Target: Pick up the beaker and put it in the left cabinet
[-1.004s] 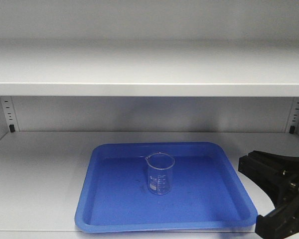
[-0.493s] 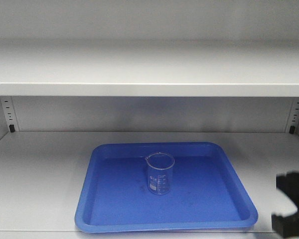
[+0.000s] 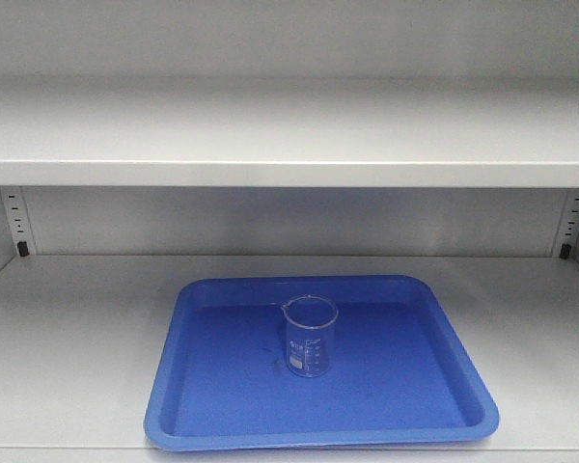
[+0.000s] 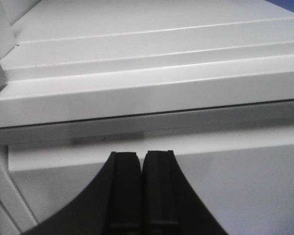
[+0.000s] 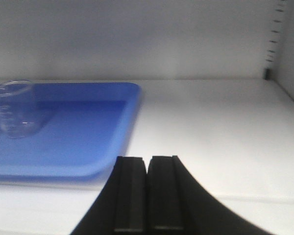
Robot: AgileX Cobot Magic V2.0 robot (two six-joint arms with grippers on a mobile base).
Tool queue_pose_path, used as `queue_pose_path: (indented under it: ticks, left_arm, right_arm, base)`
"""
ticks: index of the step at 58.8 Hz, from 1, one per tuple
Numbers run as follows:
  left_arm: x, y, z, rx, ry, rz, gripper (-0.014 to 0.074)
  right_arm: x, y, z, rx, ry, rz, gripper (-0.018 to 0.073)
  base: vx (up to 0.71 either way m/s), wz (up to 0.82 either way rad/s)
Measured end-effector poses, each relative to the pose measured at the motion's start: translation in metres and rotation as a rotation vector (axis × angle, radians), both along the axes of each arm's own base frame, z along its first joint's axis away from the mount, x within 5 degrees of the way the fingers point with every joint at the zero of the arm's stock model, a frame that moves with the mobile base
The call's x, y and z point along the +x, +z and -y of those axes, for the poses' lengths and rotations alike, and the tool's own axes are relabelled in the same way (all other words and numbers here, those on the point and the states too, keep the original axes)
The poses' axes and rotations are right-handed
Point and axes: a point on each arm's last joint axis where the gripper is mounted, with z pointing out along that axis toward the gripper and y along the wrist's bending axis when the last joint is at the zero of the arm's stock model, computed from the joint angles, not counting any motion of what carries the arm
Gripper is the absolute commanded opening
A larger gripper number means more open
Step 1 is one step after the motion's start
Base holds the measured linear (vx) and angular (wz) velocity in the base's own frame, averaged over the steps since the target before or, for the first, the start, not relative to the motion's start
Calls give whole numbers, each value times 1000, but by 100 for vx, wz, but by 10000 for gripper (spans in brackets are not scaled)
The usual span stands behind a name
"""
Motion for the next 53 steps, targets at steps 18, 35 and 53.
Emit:
queue_pose_path:
  ticks: [18,35,53]
  left_arm:
    - [0,0,0,0,0,0,4]
    - [0,0,0,0,0,-1,4]
    - [0,0,0,0,0,-1,4]
  right_arm:
    - [-32,-59,10,1,-94,71,-8]
    - [-41,-64,11,22,-97,175,-8]
    - [-41,-64,11,24,-97,176,-8]
  base:
    - [0,0]
    - [0,0]
    - [0,0]
